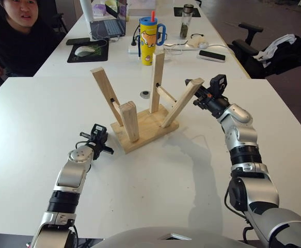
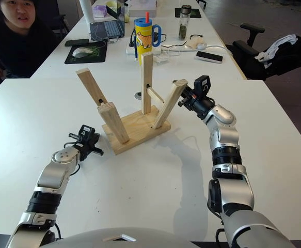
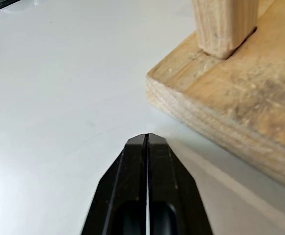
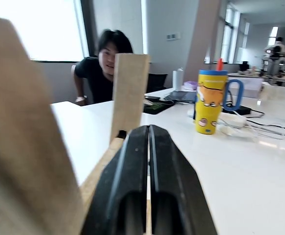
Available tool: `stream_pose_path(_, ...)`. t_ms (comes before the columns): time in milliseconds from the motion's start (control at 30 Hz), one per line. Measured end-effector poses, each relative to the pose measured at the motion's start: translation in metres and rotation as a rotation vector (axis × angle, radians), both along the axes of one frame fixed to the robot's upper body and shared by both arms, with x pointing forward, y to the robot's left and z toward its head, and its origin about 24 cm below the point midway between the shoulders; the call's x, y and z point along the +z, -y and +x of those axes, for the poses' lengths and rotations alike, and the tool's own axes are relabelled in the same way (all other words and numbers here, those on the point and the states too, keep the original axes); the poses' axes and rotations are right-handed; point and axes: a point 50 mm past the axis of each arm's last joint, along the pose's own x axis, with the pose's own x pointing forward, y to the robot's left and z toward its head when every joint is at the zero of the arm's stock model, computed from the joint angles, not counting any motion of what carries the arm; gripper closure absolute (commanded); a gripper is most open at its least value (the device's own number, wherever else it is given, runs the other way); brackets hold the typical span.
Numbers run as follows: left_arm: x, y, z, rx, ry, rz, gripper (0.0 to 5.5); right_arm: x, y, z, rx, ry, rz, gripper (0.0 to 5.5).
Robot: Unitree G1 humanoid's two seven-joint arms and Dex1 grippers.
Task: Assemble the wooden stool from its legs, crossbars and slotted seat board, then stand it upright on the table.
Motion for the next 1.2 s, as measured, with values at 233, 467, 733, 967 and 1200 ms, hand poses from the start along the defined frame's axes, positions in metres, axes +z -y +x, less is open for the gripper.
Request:
stream_pose_path(233,-0.001,0.007,0.014,-0.055,-0.028,-0.031,5.5,-0.008,-0.017,-0.019,0.21,-0.038,-0.003,5.49)
stream_pose_path(467,-0.001,0.001,0.021,-0.051,-0.01,-0.031,5.5,-0.025,-0.018,-0.038,0.157,-0.109,0.007,5.49)
stream_pose_path(733,-0.001,-0.004,0.029,-0.034,-0.001,-0.027,5.5,-0.029,-0.025,-0.063,0.113,-0.123,0.066,5.49)
stream_pose_path(967,-0.004,-0.003,0.019,-0.004,0.043,-0.015,5.5,-0.022,0.016,-0.061,-0.278,-0.02,0.174,5.49)
stream_pose_path(1200,-0.008,-0.01,-0.011,0.089,0.106,-0.002,5.5,-0.062,0.038,-0.083,-0.553,-0.202,0.184,5.49)
